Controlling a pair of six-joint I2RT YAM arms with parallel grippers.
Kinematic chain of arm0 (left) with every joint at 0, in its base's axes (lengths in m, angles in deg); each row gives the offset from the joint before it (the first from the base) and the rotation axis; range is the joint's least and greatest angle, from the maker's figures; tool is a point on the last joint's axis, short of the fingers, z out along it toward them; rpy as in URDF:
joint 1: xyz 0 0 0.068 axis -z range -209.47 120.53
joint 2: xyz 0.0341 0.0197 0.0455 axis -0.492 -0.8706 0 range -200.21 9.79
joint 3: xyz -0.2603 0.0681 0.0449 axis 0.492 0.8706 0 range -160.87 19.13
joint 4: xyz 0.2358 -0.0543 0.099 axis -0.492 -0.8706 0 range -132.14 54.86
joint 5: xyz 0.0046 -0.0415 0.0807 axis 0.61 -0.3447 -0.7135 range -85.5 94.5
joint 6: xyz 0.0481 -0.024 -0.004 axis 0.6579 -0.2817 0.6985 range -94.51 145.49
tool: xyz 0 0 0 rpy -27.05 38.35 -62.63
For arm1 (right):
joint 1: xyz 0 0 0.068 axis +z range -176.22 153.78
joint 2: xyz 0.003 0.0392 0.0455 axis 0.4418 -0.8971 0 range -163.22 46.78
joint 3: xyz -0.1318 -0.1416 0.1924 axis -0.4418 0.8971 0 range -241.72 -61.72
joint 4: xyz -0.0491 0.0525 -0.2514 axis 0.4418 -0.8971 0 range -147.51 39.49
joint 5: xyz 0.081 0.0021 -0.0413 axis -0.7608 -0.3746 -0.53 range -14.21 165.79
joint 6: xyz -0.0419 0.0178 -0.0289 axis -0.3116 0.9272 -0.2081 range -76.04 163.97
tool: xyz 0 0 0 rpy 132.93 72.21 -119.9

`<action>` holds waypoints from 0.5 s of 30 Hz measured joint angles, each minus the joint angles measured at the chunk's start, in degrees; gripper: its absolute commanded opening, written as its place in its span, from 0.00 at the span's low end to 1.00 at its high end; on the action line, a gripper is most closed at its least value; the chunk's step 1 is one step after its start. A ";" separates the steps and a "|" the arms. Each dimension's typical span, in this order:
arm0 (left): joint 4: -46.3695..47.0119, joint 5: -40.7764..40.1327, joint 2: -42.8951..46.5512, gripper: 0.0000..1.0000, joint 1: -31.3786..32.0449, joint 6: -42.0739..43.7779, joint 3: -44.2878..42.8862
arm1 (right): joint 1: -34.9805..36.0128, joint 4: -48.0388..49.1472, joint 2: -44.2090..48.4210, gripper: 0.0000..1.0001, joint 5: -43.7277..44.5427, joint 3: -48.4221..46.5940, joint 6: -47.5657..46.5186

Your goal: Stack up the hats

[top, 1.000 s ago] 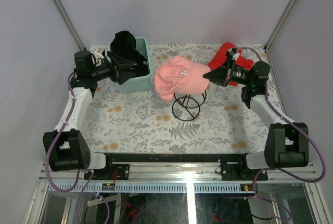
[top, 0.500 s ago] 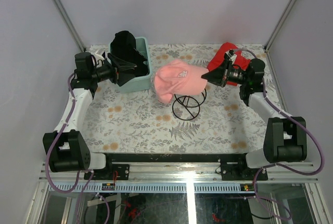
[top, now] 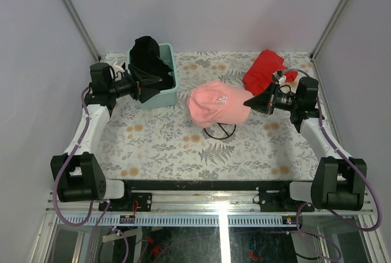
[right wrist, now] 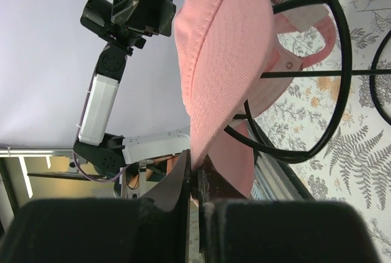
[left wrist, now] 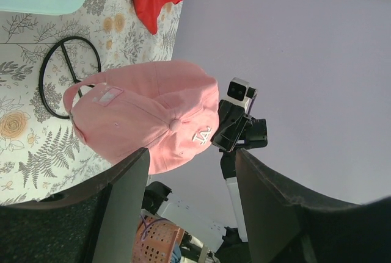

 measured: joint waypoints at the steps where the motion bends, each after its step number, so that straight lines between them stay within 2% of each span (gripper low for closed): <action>1: 0.00 0.00 0.00 0.57 0.11 0.02 0.04 | -0.22 -0.94 0.28 0.00 -0.28 0.09 -1.16; 15: -0.02 -0.13 0.00 0.57 0.81 0.31 1.64 | -2.80 -7.76 2.82 0.00 -2.47 6.05 -13.29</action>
